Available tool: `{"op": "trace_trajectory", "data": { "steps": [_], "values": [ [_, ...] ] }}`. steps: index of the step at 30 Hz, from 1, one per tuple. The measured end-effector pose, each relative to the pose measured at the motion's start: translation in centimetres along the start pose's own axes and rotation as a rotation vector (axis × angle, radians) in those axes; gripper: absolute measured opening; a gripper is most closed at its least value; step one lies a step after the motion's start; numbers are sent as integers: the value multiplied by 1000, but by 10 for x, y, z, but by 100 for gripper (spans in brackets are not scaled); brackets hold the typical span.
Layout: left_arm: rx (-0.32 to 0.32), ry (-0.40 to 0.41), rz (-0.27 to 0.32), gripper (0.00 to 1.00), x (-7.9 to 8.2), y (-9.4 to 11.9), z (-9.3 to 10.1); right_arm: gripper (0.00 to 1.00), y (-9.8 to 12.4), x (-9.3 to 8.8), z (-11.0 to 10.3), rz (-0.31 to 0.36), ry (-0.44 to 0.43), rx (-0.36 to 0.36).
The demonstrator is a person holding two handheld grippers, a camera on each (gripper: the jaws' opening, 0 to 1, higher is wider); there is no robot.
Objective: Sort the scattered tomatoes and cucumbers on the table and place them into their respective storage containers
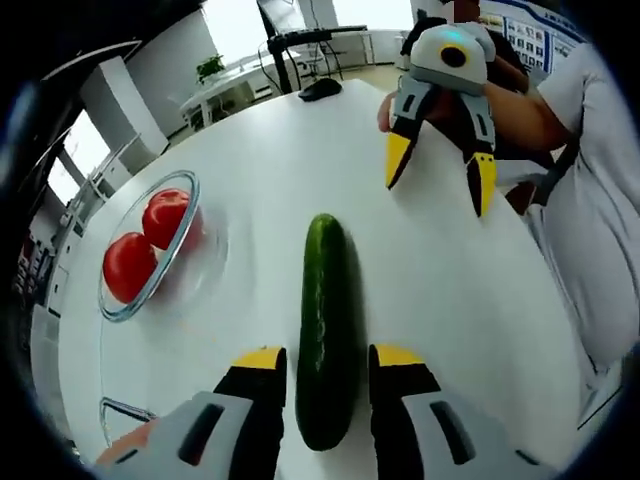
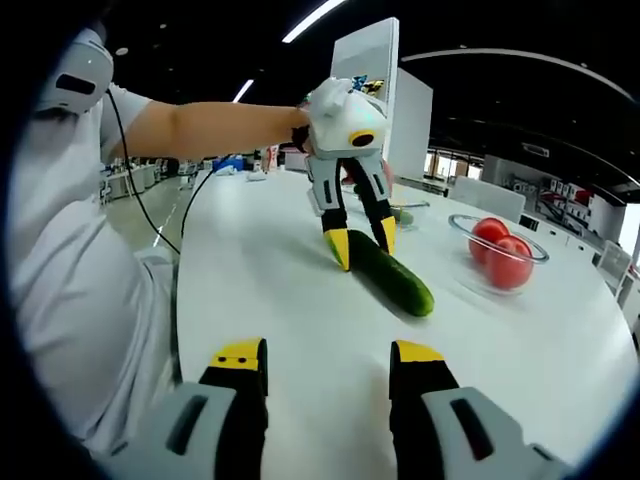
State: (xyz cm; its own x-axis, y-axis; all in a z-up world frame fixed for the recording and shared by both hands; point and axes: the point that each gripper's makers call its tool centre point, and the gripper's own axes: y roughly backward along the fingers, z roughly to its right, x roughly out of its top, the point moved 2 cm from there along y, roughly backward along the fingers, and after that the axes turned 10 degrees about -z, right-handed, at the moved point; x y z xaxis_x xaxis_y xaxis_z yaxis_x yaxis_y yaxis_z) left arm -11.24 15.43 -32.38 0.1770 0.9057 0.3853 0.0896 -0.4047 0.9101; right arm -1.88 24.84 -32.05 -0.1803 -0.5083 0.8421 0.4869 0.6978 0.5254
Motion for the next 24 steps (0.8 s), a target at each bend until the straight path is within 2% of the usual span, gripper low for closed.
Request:
{"op": "trace_trajectory", "data": {
  "steps": [5,15,21,24],
  "values": [
    [-26,31,-24,28,0,-1,3,47,-1,1,-1,1,4,0],
    [-50,78,-11,23,-3,-2,-4,47,-1,-3,-1,-11,5,-5],
    [-25,80,-14,22,-3,-2,-4,47,0,-3,0,-10,1,-8],
    [11,79,-23,21,-3,-1,-2,47,-1,-4,0,-13,2,-8]
  ]
}}
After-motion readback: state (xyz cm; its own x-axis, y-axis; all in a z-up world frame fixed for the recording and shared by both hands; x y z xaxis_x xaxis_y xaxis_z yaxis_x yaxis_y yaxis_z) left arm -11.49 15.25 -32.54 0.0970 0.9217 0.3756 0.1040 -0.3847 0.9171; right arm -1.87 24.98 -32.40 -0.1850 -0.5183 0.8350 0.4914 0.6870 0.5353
